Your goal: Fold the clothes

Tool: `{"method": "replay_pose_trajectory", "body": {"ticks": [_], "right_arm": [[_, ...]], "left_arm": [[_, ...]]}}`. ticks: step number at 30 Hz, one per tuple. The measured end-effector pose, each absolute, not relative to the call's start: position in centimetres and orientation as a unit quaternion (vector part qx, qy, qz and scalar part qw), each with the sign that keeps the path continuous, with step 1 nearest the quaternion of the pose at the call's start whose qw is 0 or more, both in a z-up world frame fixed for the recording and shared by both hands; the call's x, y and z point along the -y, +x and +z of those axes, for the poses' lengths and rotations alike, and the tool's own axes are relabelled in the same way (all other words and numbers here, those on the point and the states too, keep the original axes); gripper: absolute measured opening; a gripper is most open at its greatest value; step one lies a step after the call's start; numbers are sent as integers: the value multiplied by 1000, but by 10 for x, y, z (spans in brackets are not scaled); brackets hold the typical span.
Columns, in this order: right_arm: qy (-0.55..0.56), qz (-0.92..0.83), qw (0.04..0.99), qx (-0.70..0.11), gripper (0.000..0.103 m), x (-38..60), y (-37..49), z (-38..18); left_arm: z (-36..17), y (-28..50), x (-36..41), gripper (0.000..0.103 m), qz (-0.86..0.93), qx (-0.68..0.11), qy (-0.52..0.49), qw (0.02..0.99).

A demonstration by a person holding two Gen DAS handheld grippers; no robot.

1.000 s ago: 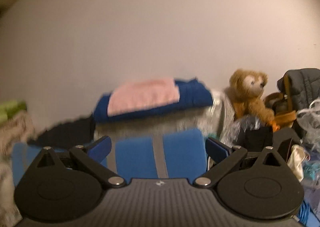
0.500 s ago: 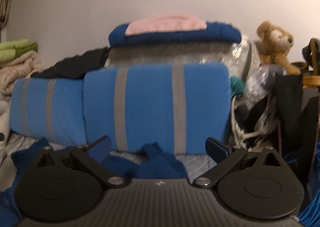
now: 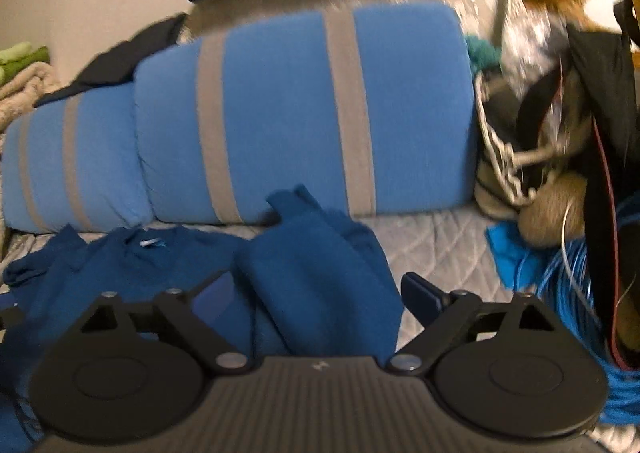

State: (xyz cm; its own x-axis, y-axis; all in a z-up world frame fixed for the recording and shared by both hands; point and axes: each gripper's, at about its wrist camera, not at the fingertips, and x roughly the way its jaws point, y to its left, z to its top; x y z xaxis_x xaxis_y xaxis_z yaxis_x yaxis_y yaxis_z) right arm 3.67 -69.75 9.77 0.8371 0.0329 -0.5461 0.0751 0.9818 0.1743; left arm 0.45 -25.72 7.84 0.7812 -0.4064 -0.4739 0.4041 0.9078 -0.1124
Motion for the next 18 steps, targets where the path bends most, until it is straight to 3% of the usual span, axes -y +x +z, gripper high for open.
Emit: {"method": "replay_pose_trajectory", "body": {"ticks": [18], "right_arm": [[266,-88,901,-332,93,748,94,2]], "left_arm": [[72,10,260,84,-213,-266,-1,940]]}}
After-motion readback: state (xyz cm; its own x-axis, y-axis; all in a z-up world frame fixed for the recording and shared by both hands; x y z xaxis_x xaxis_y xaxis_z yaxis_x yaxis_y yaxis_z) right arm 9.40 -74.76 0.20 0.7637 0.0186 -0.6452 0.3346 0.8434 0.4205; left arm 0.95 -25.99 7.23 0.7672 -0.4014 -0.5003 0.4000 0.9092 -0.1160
